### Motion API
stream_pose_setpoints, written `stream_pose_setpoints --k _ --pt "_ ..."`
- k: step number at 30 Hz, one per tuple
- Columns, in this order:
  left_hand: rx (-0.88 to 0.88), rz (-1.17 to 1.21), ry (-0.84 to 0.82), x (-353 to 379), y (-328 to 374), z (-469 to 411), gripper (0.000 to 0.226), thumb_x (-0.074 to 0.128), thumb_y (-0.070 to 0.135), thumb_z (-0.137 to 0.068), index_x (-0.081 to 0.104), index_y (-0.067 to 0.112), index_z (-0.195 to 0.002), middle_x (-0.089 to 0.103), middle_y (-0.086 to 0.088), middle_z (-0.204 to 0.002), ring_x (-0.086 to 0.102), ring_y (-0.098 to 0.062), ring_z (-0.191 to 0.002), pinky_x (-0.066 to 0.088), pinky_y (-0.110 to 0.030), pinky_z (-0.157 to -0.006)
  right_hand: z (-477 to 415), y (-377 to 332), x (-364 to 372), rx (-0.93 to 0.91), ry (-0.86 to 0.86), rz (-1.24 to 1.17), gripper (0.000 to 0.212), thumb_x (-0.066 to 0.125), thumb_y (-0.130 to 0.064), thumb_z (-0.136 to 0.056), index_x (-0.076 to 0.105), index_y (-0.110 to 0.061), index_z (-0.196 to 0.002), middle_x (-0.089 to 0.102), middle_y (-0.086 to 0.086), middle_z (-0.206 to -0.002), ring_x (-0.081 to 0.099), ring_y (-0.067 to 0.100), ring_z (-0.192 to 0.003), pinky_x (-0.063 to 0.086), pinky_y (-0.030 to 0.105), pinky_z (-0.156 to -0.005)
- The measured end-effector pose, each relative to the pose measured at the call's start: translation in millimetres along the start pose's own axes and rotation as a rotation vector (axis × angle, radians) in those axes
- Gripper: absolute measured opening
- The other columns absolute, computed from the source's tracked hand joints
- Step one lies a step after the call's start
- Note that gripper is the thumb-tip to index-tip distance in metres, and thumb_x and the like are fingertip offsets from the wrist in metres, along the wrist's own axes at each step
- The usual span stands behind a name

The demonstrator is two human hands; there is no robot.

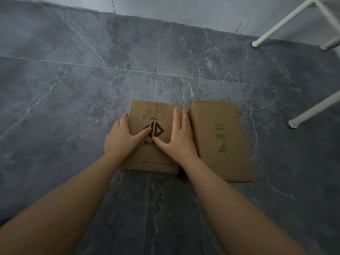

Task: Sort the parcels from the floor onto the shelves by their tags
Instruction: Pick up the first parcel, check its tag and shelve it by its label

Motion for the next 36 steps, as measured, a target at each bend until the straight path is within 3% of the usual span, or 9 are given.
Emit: stream_pose_setpoints --k 4,9,16,19,22,25,29,33,36 --pt "-0.101 0.292 0.002 9 -5 4 0.086 0.067 0.062 -0.066 0.037 0.02 -0.135 0.056 -0.004 -0.128 0.057 -0.025 -0.111 0.05 -0.044 -0.091 6 42 1 0.141 -0.064 -0.125 0.115 0.062 -0.064 -0.074 -0.014 -0.02 -0.15 -0.009 0.004 -0.161 -0.002 0.021 -0.148 0.006 0.038 -0.118" --pt "-0.189 0.376 0.001 9 -13 4 0.067 0.074 0.051 -0.067 0.055 0.011 -0.117 0.064 -0.008 -0.114 0.062 -0.024 -0.099 0.051 -0.034 -0.078 -2 30 19 0.235 -0.067 -0.505 0.112 0.078 -0.049 -0.066 0.007 -0.025 -0.15 0.033 0.003 -0.15 0.038 0.02 -0.134 0.039 0.044 -0.108" --pt "-0.278 0.53 -0.09 17 -20 2 0.058 0.078 0.05 -0.062 0.062 0.015 -0.105 0.069 -0.006 -0.105 0.065 -0.026 -0.097 0.053 -0.044 -0.089 -3 31 22 0.3 0.072 -0.783 0.104 0.082 -0.033 -0.068 0.016 -0.03 -0.149 0.042 -0.001 -0.144 0.045 0.018 -0.127 0.044 0.039 -0.102" --pt "-0.303 0.603 -0.104 15 -20 11 0.073 0.08 0.048 -0.059 0.058 0.013 -0.12 0.067 -0.008 -0.112 0.065 -0.026 -0.098 0.054 -0.044 -0.089 4 27 20 0.325 0.038 -0.904 0.097 0.078 -0.027 -0.073 0.017 -0.036 -0.148 0.044 0.001 -0.142 0.05 0.019 -0.122 0.049 0.038 -0.095" --pt "-0.276 0.657 -0.089 -7 -4 26 0.069 0.08 0.041 -0.064 0.055 0.013 -0.123 0.067 -0.007 -0.111 0.065 -0.024 -0.096 0.055 -0.038 -0.081 17 9 1 0.312 0.022 -0.98 0.1 0.079 -0.024 -0.073 0.014 -0.041 -0.148 0.044 0.001 -0.143 0.051 0.02 -0.12 0.05 0.042 -0.096" --pt "-0.237 0.765 -0.105 -51 35 50 0.059 0.076 0.033 -0.071 0.051 0.016 -0.122 0.065 -0.001 -0.101 0.064 -0.016 -0.086 0.052 -0.027 -0.066 33 -27 -51 0.251 0.037 -0.968 0.102 0.079 -0.028 -0.073 0.012 -0.042 -0.148 0.04 -0.001 -0.147 0.048 0.018 -0.125 0.048 0.043 -0.1" --pt "-0.191 0.833 -0.148 -127 110 94 0.064 0.075 0.033 -0.071 0.048 0.019 -0.128 0.064 -0.006 -0.112 0.065 -0.021 -0.095 0.054 -0.034 -0.075 70 -87 -153 0.194 0.065 -0.957 0.101 0.078 -0.027 -0.074 0.011 -0.038 -0.149 0.039 -0.004 -0.146 0.047 0.01 -0.119 0.048 0.03 -0.092" --pt "-0.092 0.838 -0.097 -237 210 146 0.065 0.075 0.032 -0.072 0.047 0.02 -0.129 0.063 0.003 -0.1 0.063 -0.014 -0.088 0.052 -0.028 -0.068 113 -159 -280 0.158 0.156 -0.962 0.1 0.079 -0.027 -0.073 0.014 -0.034 -0.148 0.042 0.0 -0.144 0.049 0.016 -0.123 0.05 0.037 -0.096" --pt "0.019 0.845 -0.067 -342 296 186 0.065 0.075 0.034 -0.071 0.045 0.022 -0.128 0.063 0.003 -0.102 0.064 -0.015 -0.091 0.053 -0.03 -0.07 141 -235 -396 0.065 0.238 -0.928 0.098 0.078 -0.03 -0.074 0.014 -0.034 -0.148 0.042 -0.001 -0.143 0.049 0.017 -0.123 0.051 0.026 -0.088"
Point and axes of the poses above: each hand's wrist, its own z-axis away from the middle knuckle, its own x-axis out of the palm, y = z × x, the point moved 9 cm from there along -z, towards the middle knuckle
